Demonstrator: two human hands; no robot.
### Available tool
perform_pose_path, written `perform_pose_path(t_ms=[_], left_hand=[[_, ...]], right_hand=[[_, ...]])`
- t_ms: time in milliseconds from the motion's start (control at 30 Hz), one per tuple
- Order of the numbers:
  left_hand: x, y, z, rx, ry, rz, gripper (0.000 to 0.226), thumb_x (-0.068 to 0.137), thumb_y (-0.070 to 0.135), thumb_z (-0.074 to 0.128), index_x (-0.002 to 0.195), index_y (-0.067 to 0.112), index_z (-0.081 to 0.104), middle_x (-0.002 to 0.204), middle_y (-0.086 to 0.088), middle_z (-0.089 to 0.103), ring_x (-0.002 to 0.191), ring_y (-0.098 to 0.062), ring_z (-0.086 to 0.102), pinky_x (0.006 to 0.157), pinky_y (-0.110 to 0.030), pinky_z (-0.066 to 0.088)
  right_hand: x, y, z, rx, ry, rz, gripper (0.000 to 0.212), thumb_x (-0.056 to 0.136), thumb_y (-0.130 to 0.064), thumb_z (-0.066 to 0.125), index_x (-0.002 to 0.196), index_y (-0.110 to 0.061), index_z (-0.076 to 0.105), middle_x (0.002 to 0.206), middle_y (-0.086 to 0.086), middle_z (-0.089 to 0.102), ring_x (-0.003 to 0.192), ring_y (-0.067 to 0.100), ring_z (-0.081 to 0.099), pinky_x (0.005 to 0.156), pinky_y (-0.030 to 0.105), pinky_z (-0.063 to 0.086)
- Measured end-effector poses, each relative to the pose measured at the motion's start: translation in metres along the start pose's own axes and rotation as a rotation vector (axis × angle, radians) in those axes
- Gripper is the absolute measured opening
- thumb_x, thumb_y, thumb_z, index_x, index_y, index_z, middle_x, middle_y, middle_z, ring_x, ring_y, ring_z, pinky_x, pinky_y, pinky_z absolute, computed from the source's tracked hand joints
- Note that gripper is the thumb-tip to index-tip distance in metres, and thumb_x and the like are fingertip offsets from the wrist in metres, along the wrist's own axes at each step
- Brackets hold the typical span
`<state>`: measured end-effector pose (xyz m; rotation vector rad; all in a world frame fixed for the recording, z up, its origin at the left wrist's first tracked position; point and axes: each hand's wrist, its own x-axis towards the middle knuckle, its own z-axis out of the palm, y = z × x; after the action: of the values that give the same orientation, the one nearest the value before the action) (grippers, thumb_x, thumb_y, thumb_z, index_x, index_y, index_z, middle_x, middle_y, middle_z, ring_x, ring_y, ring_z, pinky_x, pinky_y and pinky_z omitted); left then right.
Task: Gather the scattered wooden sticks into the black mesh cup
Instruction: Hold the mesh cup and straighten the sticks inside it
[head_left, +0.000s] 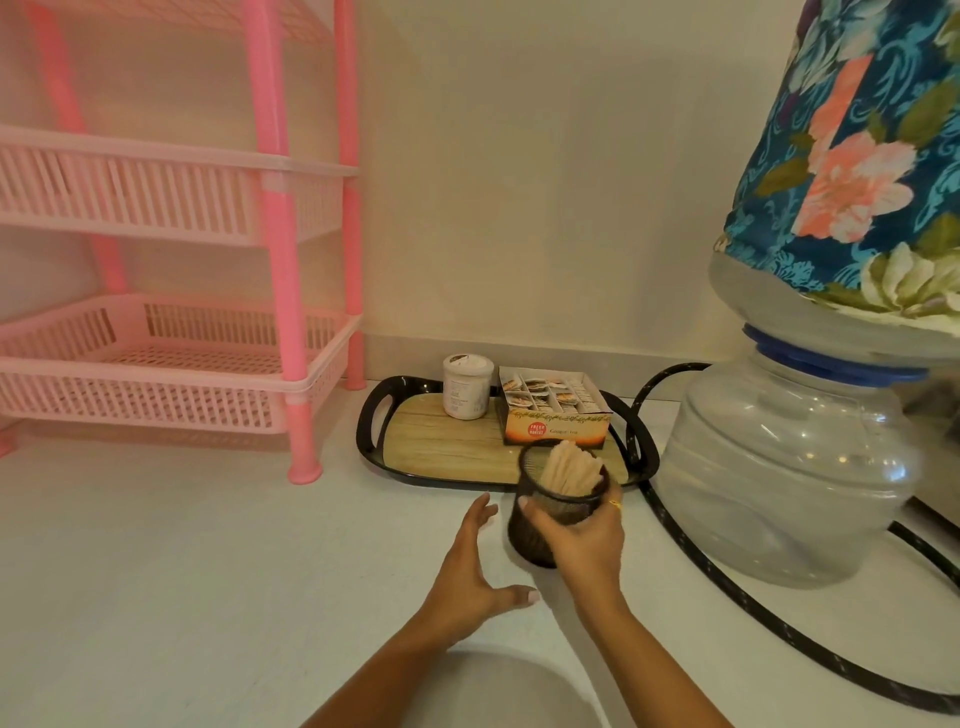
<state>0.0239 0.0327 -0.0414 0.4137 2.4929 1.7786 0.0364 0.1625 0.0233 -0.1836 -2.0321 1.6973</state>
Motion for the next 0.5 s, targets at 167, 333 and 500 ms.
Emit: perform_pose_path(t_ms=[167,333,500], left_hand=[[0.0,-0.001,0.0,0.001,0.018,0.008,0.112,0.052,0.053,0.082,0.132,0.058,0.004,0.148,0.024,0.021,0.129,0.003,0.021,0.101,-0.011,0.022],[0.001,-0.001,0.0,-0.007,0.029,0.004,0.106,0.054,0.045,0.084,0.125,0.063,0.008,0.138,0.033,0.024,0.129,0.001,0.026,0.093,0.002,0.028],[-0.001,0.001,0.001,0.018,0.052,-0.001,0.115,0.057,0.044,0.084,0.14,0.046,0.005,0.152,0.015,0.021,0.137,-0.008,0.023,0.104,-0.02,0.023]], right_hand=[[-0.004,0.003,0.002,-0.033,-0.049,-0.015,0.091,0.059,-0.021,0.086,0.135,-0.02,0.035,0.128,-0.001,0.051,0.117,0.013,0.046,0.092,0.022,0.041],[-0.011,0.008,0.004,-0.071,-0.13,-0.03,0.096,0.059,-0.021,0.087,0.137,-0.023,0.031,0.126,-0.005,0.048,0.116,0.011,0.044,0.092,0.02,0.04],[-0.001,0.007,-0.005,-0.031,0.011,-0.007,0.091,0.059,-0.019,0.086,0.135,-0.018,0.035,0.129,0.003,0.052,0.121,0.021,0.047,0.093,0.024,0.041]])
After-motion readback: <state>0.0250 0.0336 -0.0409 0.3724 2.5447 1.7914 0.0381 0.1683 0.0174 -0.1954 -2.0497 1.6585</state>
